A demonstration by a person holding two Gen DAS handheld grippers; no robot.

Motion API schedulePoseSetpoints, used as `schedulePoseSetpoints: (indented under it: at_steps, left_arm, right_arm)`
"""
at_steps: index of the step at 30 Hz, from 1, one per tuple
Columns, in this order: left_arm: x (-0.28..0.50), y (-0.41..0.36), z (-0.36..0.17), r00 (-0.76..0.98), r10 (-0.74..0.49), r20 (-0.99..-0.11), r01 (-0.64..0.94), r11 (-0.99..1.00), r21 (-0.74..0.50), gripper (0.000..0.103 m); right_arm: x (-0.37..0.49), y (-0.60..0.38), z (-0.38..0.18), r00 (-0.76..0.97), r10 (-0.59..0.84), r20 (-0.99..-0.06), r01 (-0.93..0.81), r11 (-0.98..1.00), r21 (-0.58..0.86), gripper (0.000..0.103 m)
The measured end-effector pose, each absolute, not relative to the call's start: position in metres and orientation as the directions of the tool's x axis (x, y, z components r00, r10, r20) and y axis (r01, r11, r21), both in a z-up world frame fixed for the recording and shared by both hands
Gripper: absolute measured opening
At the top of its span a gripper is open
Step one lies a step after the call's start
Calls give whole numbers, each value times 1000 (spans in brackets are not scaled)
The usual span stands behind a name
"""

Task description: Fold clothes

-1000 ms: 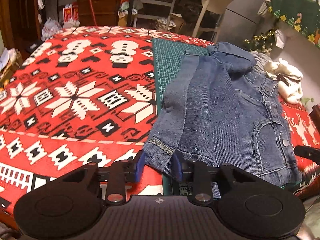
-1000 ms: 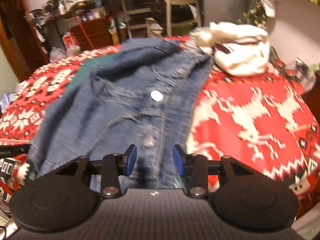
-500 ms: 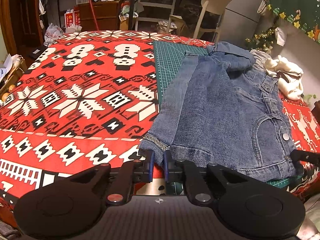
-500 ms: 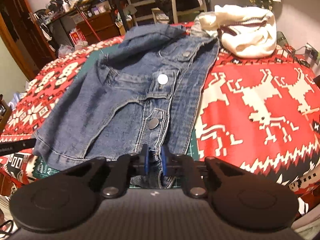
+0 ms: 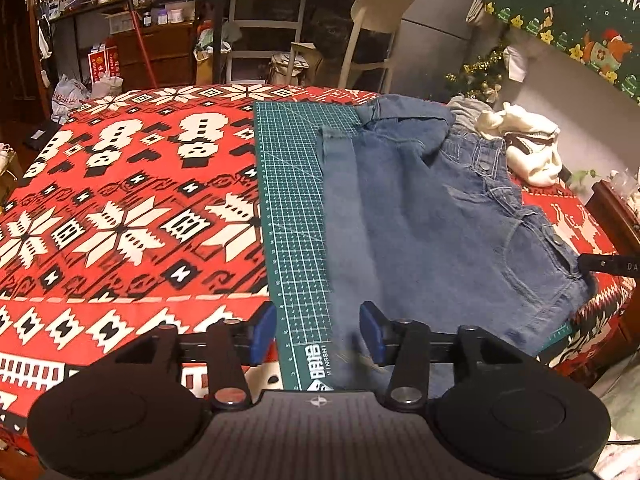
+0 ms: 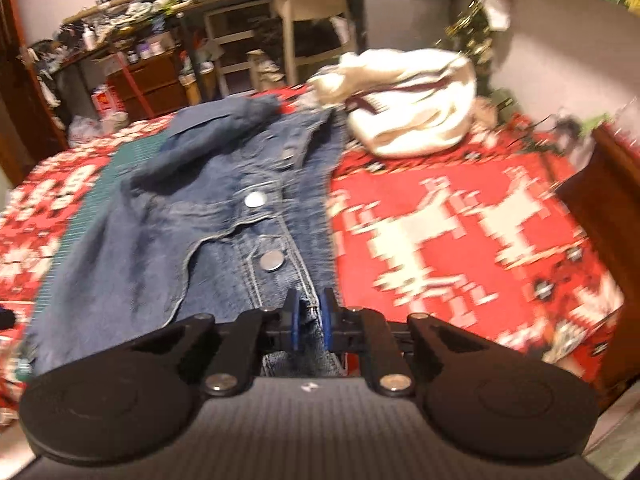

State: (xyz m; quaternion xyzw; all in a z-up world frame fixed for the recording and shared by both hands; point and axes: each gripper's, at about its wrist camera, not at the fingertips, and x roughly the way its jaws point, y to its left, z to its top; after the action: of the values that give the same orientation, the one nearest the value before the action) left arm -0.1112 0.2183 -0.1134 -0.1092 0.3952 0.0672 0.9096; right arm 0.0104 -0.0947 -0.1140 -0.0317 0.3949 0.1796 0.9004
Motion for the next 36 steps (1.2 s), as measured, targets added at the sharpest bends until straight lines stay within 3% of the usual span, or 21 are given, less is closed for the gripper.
schedulePoseSetpoints:
  at_steps: [5,10,18,24,27,29,31,36]
  left_arm:
    - [-97,213,-116,679,-4,-734,-179,969,-171,57]
    - [-68,207,-112,712,-84,-697,-131,959,-250,68]
    - [16,187,-130,676,-75,-733,-96,977,-189,69]
    - [41,167,-140,647,18,-762,-110,992,-69,69]
    - [39,157,-142,650,80,-756,-120,993,2,57]
    - [35,155,-142,655,103,-748,-120,992,31,30]
    - [30,158,-141,653,91,-752,-123,992,14,11]
    - [12,169,-138,644,93,-759,-150,989,-6,6]
  right_arm:
    - [18,-106,-119,622,289,-727,-308,945,112,13]
    - [18,-108,-117,599,346,-722,-313,931,186,24]
    - [12,-107,-111,591,376,-713,-318,922,223,28]
    - [12,-104,-113,586,378,-717,-322,920,223,34]
    - [13,-103,-115,582,374,-722,-319,922,221,37]
    - [13,-102,-116,581,372,-724,-319,922,218,37]
    - [13,-102,-117,579,373,-725,-321,922,219,37]
    - [13,-101,-118,568,382,-729,-326,918,227,37]
